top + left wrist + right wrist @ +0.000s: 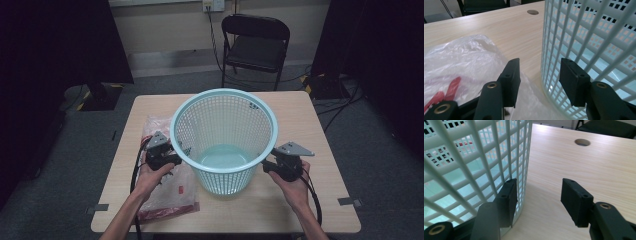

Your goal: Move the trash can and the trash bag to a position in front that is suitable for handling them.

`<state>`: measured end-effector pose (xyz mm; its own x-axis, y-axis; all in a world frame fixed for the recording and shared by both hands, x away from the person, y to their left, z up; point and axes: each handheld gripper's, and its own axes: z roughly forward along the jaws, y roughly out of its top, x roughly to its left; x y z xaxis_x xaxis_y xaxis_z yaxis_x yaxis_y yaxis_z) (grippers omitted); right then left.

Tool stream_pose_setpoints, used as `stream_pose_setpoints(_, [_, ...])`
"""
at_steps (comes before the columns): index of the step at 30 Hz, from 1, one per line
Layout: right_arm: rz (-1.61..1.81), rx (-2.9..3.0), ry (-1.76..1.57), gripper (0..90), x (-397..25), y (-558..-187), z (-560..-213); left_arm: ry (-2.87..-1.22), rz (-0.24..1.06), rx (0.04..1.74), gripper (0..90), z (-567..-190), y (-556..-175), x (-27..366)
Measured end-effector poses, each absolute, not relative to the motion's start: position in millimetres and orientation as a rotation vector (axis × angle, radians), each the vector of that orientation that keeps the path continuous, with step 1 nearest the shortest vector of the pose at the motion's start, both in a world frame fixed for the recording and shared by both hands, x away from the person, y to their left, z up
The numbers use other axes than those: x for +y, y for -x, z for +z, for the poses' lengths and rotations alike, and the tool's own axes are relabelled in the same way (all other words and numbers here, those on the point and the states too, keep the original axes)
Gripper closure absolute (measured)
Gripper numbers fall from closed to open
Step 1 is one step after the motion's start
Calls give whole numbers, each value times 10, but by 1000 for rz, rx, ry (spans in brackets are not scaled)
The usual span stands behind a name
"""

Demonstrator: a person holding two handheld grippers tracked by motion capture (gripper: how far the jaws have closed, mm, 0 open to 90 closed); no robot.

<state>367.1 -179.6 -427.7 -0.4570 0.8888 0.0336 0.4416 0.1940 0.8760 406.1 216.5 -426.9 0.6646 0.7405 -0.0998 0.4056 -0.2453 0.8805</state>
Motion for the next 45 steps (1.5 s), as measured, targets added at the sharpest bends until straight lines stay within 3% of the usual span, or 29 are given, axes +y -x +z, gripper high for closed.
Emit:
stream_pose_setpoints(9, [1235, 2032, -1197, 433, -1707, -3604, -4289, -1856, 369, 913, 470, -4284, -3892, 2361])
stream_pose_setpoints(13, [1239, 2034, -1202, 345, -1730, -3656, -4299, -1847, 356, 919, 340, -4298, -3946, 2464])
stream_pose_setpoints(20, [1148, 2101, -1217, 284, -1846, -3733, -4530, -1851, 408, 1066, 271, -4344, -4193, 2996])
stream_pose_setpoints(28, [1035, 2161, -1300, 250, -1940, -3841, -4846, -1801, 444, 1256, 256, -4576, -4609, 3536])
stream_pose_setpoints(32, [991, 2180, -1318, 239, -1942, -3861, -4918, -1862, 478, 1321, 240, -4689, -4800, 3666])
stream_pose_setpoints(37, [977, 2198, -1310, 234, -1939, -3873, -4969, -1852, 490, 1396, 232, -4844, -4918, 3710])
stream_pose_setpoints(39, [962, 2196, -1301, 231, -1931, -3870, -4973, -1834, 435, 1426, 223, -4893, -4943, 3691])
stream_pose_setpoints(45, [975, 2180, -1295, 228, -1930, -3855, -4990, -1907, 507, 1430, 242, -4941, -4971, 3587])
